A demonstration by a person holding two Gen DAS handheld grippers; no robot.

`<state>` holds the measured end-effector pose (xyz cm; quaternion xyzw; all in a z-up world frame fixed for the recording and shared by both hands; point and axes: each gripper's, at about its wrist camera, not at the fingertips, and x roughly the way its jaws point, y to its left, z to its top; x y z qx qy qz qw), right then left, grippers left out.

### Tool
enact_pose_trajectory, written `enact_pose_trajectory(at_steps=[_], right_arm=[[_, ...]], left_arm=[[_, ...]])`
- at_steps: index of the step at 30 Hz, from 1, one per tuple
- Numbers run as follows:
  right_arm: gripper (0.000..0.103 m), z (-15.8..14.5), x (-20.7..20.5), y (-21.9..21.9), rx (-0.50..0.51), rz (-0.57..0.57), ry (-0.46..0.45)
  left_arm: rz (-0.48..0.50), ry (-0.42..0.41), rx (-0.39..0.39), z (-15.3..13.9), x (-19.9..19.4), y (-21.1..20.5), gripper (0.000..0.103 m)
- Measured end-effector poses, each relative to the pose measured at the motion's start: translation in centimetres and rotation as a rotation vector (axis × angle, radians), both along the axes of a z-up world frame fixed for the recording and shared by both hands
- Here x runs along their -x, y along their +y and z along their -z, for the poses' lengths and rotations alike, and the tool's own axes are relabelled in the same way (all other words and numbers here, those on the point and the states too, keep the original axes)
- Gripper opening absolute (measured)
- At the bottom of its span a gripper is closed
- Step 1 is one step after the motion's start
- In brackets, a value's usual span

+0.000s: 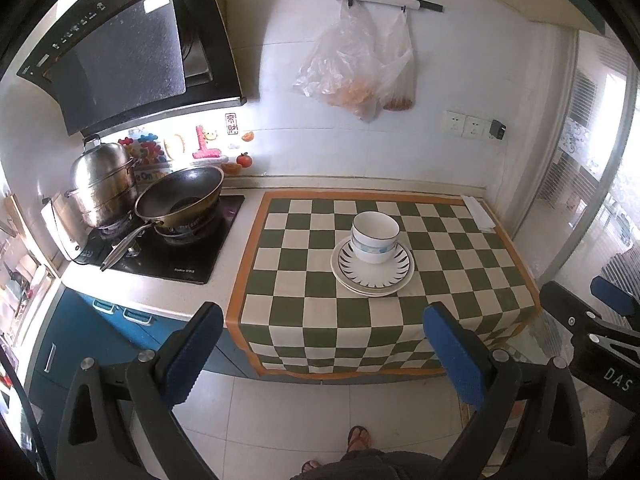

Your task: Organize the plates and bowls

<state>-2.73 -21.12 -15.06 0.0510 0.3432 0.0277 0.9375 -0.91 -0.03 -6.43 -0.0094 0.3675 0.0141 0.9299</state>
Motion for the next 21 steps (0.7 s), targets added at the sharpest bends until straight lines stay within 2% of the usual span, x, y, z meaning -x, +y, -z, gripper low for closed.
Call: enact_pose_trajectory(at_steps=[21], right_arm=[[0.099,0.44,0.52,0.28,0.002,0.004,0.005]], left_arm=[[-0.001,0.002,0.0,0.03,0.46,-0.14,0.103]])
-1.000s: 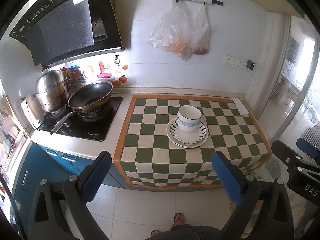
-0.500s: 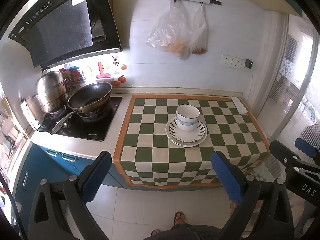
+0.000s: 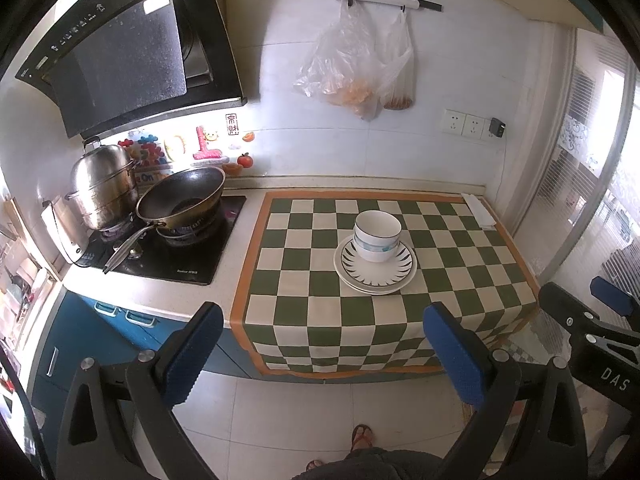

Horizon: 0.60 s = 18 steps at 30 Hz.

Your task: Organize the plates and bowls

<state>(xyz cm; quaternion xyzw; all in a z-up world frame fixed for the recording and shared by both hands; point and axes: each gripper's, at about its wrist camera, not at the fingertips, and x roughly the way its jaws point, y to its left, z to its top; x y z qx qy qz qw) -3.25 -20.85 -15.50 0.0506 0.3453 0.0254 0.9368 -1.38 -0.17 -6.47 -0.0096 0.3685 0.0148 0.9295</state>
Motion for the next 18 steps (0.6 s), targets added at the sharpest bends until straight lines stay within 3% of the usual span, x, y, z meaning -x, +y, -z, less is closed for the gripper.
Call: enact_pose_trajectory(at_steps=[18], right_arm=[[0.099,-0.1,-1.3,0.7,0.031,0.001,0.013]], left_arm=[[0.013,0.012,0.017,0.4,-0.8,1.6,0.103]])
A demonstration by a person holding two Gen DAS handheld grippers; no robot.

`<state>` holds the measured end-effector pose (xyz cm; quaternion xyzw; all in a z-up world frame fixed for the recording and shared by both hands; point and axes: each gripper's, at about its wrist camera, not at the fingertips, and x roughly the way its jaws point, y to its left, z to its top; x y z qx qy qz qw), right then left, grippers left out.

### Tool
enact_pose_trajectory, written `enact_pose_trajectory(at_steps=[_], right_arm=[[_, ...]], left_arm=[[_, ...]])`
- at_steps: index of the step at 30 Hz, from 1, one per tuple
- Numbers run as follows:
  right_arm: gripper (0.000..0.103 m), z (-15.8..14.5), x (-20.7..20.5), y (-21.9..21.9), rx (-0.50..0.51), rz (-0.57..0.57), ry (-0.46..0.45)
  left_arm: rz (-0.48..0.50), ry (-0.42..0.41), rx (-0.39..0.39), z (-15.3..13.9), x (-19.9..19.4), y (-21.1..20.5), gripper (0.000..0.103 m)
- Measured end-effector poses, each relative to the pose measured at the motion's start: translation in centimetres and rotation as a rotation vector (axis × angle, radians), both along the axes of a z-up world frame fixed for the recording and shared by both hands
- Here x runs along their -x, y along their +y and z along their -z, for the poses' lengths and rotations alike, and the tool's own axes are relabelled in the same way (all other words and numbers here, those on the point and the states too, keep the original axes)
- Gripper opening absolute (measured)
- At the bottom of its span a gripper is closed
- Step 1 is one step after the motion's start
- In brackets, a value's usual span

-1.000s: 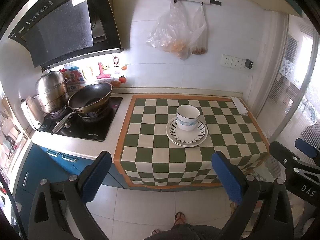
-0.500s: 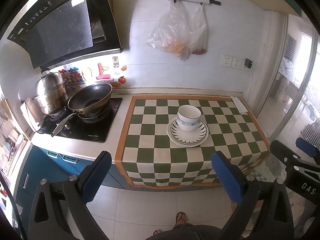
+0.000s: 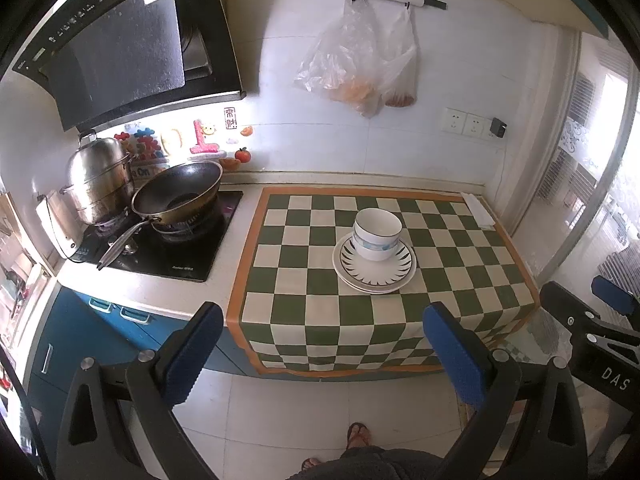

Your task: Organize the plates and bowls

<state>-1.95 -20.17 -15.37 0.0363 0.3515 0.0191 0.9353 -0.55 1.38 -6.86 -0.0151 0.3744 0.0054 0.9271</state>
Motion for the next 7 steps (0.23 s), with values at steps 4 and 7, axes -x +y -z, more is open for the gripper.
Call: enact_pose_trajectory(at_steps=[4,7], right_arm=[[0.099,-0.1,-0.22,0.12,0.005,0.001,-0.005],[0.099,-0.06,-0.31,0.17,0.003,0.001,-0.003]], left_arm=[[0.001,-0.001,0.001,0.06,-0.27,0.08,0.103],[0.002,0.001,0.001,0.08,-0.28,0.12,0.103]])
